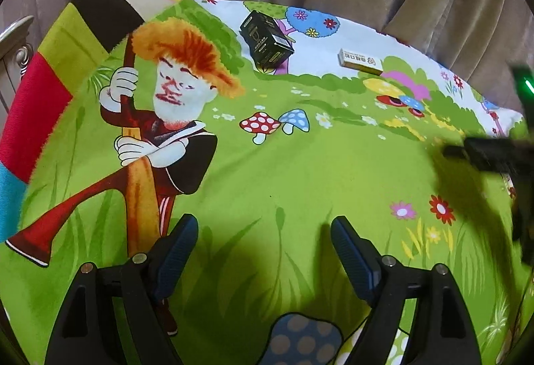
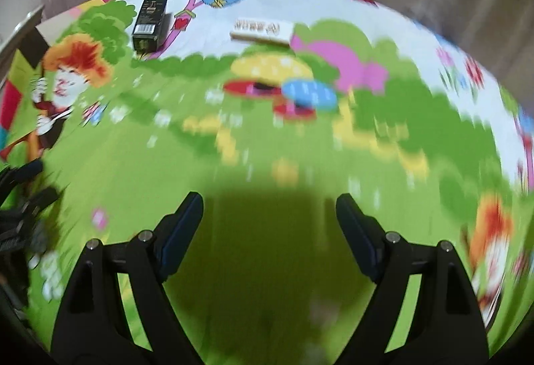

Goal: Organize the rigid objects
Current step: 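Move both grippers back to the black box and small white box on the bed, then grasp the white DING ZHI DENTAL box with the right gripper while the left gripper grasps the black box, then carry the white dental box and black box with both grippers over the purple-rimmed box, then open both grippers to drop the dental box and black box into the purple-rimmed box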

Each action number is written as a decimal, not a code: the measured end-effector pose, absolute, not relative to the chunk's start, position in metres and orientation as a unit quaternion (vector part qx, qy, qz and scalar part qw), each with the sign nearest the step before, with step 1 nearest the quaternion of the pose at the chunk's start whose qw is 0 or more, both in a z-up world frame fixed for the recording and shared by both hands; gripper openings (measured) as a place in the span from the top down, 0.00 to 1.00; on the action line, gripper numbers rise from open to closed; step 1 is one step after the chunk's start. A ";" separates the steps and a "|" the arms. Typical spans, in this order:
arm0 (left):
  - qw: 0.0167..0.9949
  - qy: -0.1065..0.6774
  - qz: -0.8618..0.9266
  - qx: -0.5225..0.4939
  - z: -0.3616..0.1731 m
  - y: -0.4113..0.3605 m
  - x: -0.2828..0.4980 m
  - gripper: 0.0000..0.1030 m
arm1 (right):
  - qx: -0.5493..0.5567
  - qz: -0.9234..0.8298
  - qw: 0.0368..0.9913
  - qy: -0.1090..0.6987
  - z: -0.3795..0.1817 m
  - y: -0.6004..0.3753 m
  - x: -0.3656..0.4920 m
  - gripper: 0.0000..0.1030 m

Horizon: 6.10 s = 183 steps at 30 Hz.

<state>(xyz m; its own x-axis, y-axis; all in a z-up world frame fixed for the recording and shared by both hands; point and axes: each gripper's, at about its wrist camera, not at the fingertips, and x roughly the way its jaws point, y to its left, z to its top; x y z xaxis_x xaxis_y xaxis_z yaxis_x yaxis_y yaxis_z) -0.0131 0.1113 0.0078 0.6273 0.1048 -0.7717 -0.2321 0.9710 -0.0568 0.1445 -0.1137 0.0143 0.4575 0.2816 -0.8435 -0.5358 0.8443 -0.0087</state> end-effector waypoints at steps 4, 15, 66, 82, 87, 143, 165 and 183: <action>0.897 0.427 0.093 -0.064 0.006 0.108 -0.011 0.15 | -0.195 0.254 0.841 0.436 0.008 -0.084 0.196 0.18; 0.897 0.429 0.074 -0.072 0.006 0.110 -0.006 0.08 | -0.281 0.335 0.810 0.390 -0.001 -0.019 0.311 0.13; 0.887 0.451 0.086 -0.037 0.030 0.094 0.198 0.62 | -0.122 0.295 0.842 0.435 -0.004 -0.160 0.114 0.65; 0.882 0.470 -0.022 0.004 0.014 0.036 0.075 0.53 | -0.125 0.273 0.856 0.421 -0.008 -0.154 0.112 0.38; 0.894 0.448 0.019 0.024 0.009 0.031 0.053 0.29 | -0.123 0.262 0.858 0.424 -0.010 -0.155 0.114 0.33; 0.769 0.399 -0.440 0.237 0.087 -0.374 -0.257 0.62 | 0.056 -0.096 0.894 0.435 0.090 -0.545 -0.319 0.67; 0.779 0.407 -0.425 0.216 0.054 -0.423 -0.289 0.60 | 0.078 -0.146 0.883 0.440 0.077 -0.578 -0.334 0.67; 0.846 0.309 -0.409 0.147 0.118 -0.387 -0.288 0.19 | 0.086 -0.142 0.902 0.399 0.102 -0.570 -0.324 0.17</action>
<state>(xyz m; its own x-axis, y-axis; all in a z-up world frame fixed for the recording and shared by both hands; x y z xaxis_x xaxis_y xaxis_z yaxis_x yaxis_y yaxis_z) -0.2880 -0.3867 0.1178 0.4748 -0.6003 -0.6435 0.7823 0.6229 -0.0038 -0.3244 -0.5703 0.1016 0.6405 -0.1872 -0.7448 0.3253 0.9446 0.0423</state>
